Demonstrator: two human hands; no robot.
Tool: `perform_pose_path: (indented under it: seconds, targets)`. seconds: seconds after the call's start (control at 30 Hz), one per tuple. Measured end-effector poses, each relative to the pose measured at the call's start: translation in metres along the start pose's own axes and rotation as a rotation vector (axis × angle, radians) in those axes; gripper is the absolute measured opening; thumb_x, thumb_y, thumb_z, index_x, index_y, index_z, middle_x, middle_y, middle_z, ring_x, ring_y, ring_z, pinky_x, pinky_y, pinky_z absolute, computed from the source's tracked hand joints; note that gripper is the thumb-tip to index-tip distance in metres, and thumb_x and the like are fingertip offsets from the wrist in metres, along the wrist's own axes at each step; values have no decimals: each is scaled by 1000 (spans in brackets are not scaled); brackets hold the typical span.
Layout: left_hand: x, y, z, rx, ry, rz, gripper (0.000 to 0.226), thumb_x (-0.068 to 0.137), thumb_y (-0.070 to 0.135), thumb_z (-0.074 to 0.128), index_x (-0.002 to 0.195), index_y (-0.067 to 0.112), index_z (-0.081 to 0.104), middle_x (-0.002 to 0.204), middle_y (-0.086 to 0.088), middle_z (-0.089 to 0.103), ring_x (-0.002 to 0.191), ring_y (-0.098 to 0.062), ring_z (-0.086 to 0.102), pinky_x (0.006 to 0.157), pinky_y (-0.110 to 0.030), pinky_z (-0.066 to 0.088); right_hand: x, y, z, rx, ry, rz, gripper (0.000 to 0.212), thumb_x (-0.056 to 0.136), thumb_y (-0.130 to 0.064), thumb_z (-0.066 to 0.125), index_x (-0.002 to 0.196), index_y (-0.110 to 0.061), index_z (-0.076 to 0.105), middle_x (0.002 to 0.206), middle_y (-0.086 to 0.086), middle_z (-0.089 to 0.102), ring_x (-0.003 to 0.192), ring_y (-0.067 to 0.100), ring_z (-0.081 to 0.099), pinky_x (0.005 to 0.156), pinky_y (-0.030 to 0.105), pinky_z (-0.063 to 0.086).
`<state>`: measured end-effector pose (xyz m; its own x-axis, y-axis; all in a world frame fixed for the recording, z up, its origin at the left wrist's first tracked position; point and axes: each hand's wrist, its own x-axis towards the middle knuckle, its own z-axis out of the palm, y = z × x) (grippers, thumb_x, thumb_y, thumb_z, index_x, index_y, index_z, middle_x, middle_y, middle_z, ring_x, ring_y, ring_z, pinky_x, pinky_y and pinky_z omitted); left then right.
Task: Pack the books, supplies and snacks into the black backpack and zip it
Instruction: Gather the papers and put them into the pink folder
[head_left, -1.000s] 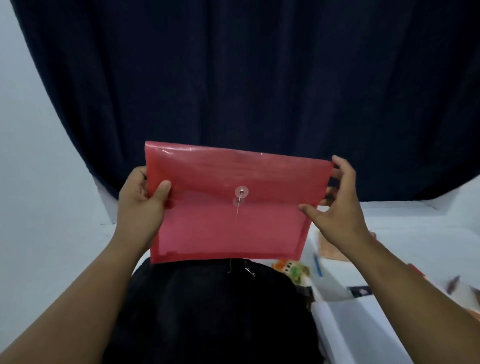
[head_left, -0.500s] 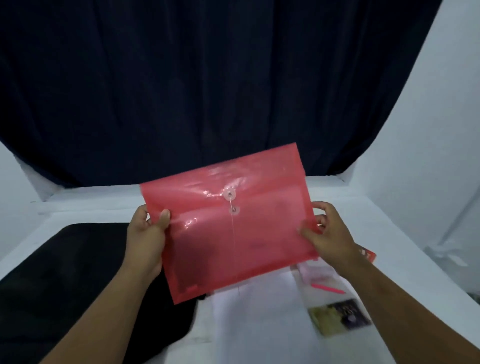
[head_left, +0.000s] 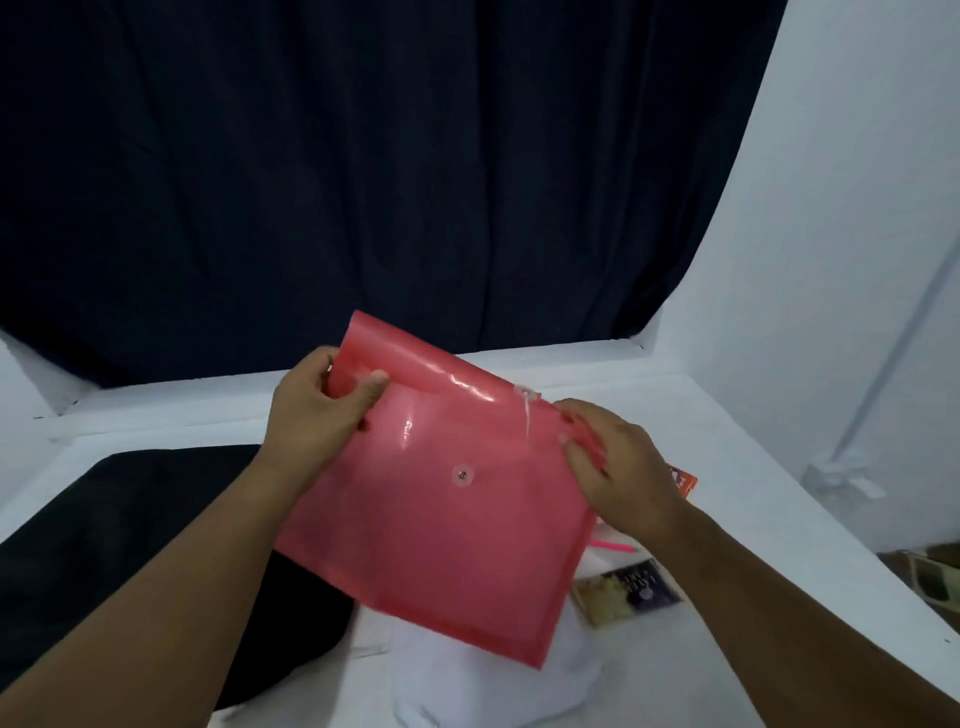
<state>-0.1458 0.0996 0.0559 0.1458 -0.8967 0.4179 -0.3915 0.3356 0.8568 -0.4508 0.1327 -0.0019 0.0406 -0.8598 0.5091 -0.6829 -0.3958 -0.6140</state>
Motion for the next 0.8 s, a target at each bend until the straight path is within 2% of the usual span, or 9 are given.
perform_pose_path:
  seconds: [0.07,0.13,0.3,0.37,0.47,0.57,0.63,0.73,0.8]
  targets:
    - [3,2,-7,68,-52,25,30,81,32,82,102,28,61,88,7,70,71,-8,67,66,-22,51,3,-10,-2,27,57,94,24,95,-33,56,119,-32,62,95,-12,72,82,5,66,77,31,56]
    - [4,-1,-16,130,-84,36,47,75,28,87,112,32,58,101,14,67,86,-2,65,74,-19,49,8,-17,-1,67,88,183,17,91,-32,65,109,-32,65,81,-14,69,73,1,65,70,29,54]
    - [7,-6,-44,195,-11,106,62,76,24,87,126,31,52,106,21,58,92,6,57,78,-10,43,23,-34,4,325,-130,287,4,84,-23,77,85,-22,74,65,2,70,54,18,64,66,41,58]
    - [6,-13,-55,200,53,72,78,72,40,88,136,36,44,111,17,55,102,-5,57,92,-26,45,28,-41,10,376,-74,287,7,85,-19,76,79,-19,73,60,0,66,53,16,60,64,39,54]
    - [-3,-36,-66,312,254,-125,105,60,65,84,146,39,30,144,6,46,131,-22,48,110,-53,38,31,-50,22,430,-1,320,7,86,-18,75,78,-19,73,57,-2,63,51,14,56,62,35,51]
    - [-23,-62,-76,52,361,-390,128,51,67,90,151,39,15,156,-6,31,135,-26,45,111,-52,39,28,-57,36,510,22,380,8,85,-20,75,79,-17,74,61,0,66,55,13,58,63,34,51]
    - [-38,-74,-80,-204,350,-544,115,59,60,90,147,42,17,149,-11,41,119,-24,57,99,-46,50,25,-63,49,595,46,439,8,86,-21,75,80,-16,74,63,0,68,59,14,61,64,33,51]
    - [-53,-79,-80,-350,193,-664,51,88,36,75,128,13,53,114,-13,70,90,-24,68,76,-38,55,16,-76,72,797,50,601,2,88,-15,73,86,-13,73,59,0,66,53,16,59,55,26,50]
    - [-56,-84,-88,-330,169,-655,21,95,20,67,113,9,64,104,-14,74,86,-25,70,75,-36,56,5,-84,91,896,-17,714,3,90,-11,70,92,-9,71,63,5,67,47,16,59,45,23,48]
